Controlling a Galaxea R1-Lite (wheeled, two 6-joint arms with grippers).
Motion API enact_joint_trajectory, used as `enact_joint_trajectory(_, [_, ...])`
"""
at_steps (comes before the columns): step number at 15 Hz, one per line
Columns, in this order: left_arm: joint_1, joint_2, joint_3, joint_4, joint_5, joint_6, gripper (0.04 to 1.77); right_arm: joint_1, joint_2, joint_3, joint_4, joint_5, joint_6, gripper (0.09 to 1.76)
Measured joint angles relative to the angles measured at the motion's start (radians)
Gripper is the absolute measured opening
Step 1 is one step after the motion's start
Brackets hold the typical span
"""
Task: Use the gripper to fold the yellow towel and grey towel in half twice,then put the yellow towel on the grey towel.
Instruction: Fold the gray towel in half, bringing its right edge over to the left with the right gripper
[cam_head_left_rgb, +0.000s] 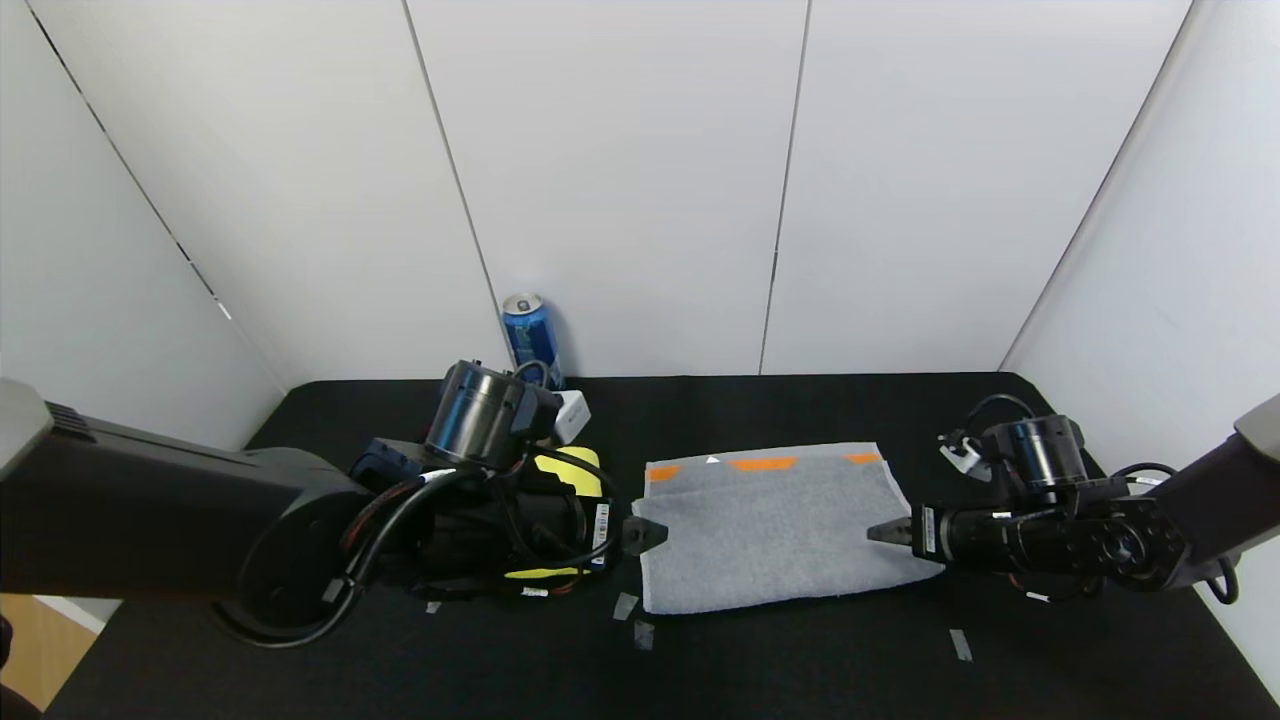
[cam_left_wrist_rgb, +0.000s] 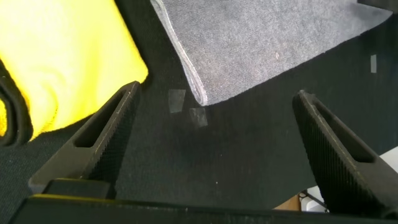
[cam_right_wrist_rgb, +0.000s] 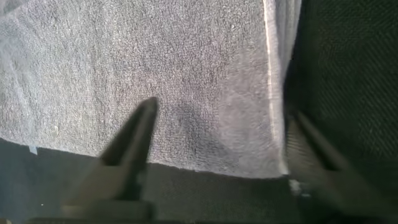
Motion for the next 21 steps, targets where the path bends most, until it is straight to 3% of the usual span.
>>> enact_joint_trajectory(4, [0.000, 0.002, 0.000, -0.001, 0.000, 0.000, 1.72, 0.007, 0.003, 0.001, 0.000, -0.003, 0.003, 0.79])
enact_joint_trajectory(5, [0.000, 0.002, 0.000, -0.001, 0.000, 0.000, 1.72, 0.008, 0.003, 0.001, -0.001, -0.003, 0.001, 0.54])
enact_joint_trajectory(6, [0.000, 0.002, -0.001, -0.002, 0.000, 0.000, 1.72, 0.008, 0.003, 0.002, -0.001, -0.003, 0.001, 0.13])
enact_joint_trajectory(15, [0.000, 0.002, -0.003, -0.001, 0.000, 0.000, 1.72, 0.000, -0.053, 0.009, 0.009, 0.001, 0.006, 0.16])
enact_joint_trajectory(21, [0.000, 0.002, -0.009, 0.005, 0.001, -0.001, 1.72, -0.078, -0.135, 0.013, 0.038, 0.006, 0.004, 0.16])
